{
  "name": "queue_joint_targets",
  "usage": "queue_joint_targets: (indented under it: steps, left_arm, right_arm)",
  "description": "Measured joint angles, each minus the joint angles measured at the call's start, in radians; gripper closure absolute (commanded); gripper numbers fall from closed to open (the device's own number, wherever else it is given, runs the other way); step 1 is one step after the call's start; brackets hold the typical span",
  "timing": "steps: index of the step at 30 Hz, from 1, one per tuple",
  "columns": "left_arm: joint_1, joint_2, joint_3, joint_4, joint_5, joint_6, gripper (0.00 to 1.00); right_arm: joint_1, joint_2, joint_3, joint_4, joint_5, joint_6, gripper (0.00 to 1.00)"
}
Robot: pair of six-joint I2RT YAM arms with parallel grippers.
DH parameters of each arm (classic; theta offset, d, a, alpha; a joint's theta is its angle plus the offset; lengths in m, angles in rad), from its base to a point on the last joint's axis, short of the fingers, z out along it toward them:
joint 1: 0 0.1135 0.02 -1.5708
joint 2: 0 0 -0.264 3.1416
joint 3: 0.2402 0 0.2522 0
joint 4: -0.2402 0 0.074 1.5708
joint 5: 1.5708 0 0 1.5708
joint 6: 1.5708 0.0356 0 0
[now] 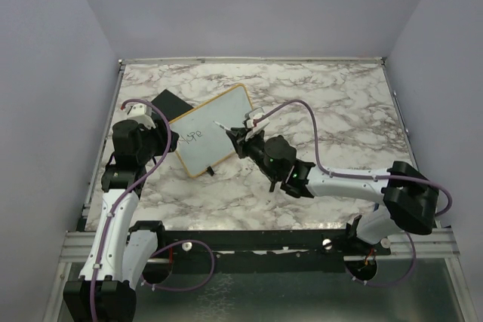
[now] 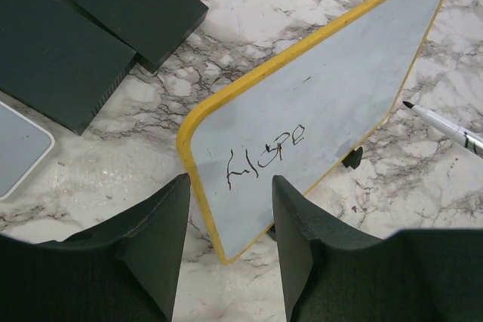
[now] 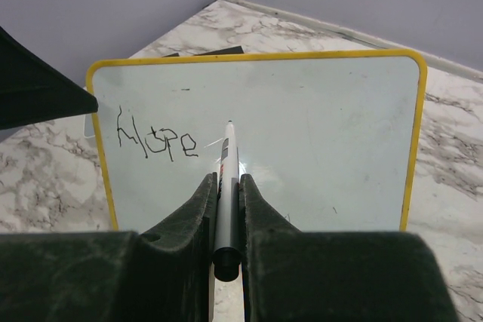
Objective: Write a sentence on the whiteboard
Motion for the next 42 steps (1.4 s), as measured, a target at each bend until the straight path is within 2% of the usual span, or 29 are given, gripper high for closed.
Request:
queue_joint_targets:
  steps: [16,42]
  left_arm:
    - [0.0,0.001,0.0,0.0,0.0,0.0,0.51]
    - [0.0,0.001,0.0,0.0,0.0,0.0,0.51]
  right_arm:
    - [-0.005,0.137,0.069,0.006,-0.039,-0.002,1.0]
    - [-0.026,0.178,0.105,-0.006,-0.016,0.002,1.0]
